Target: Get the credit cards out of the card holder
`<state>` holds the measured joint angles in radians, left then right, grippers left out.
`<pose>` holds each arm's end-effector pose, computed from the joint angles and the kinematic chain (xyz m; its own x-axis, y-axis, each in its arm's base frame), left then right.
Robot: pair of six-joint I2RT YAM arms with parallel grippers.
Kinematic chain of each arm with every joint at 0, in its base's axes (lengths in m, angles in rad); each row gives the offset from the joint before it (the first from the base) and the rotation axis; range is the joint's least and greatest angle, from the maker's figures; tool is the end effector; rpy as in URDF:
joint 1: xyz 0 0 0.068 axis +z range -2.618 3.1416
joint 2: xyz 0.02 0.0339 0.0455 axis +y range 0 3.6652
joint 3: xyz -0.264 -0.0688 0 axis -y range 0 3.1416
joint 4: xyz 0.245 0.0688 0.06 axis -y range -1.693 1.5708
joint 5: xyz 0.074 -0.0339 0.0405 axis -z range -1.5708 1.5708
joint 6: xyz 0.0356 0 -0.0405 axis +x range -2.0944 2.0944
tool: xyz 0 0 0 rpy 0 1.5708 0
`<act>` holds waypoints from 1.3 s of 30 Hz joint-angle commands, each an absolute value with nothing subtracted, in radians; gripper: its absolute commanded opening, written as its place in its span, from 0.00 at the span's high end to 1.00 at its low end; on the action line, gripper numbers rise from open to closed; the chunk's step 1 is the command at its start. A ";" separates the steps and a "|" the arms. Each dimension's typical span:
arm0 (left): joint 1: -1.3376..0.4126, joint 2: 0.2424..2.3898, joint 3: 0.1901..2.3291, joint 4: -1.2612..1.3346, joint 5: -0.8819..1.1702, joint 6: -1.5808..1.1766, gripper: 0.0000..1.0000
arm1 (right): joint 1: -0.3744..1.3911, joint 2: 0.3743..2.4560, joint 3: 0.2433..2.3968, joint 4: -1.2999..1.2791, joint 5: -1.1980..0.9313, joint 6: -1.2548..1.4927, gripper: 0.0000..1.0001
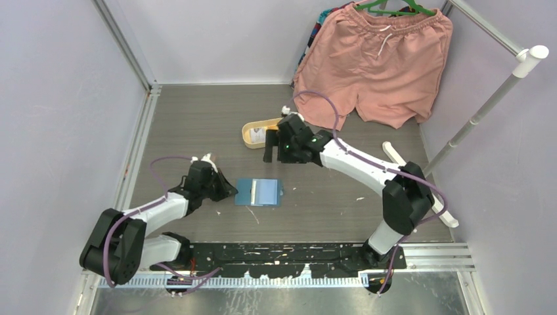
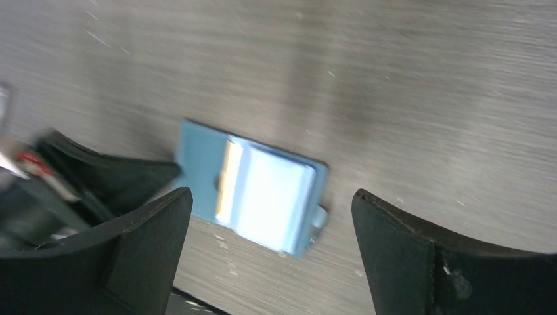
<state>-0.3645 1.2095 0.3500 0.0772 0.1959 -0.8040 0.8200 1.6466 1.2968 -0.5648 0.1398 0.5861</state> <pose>0.1931 -0.0811 0.1373 -0.8017 -0.4502 -0.3933 -0.1422 0.7827 -0.6060 0.2474 0.2579 0.2626 -0.8187 -0.0746 -0.5693 -0.2559 0.9350 0.2455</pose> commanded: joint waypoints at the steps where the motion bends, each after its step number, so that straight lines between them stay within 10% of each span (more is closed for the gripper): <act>1: -0.360 1.153 0.352 0.037 0.163 -0.795 1.00 | 0.767 1.644 1.229 -0.218 -0.278 0.804 0.04; 39: -0.361 1.205 0.344 0.011 0.140 -0.778 1.00 | 0.794 1.883 1.029 0.185 -0.460 0.979 0.16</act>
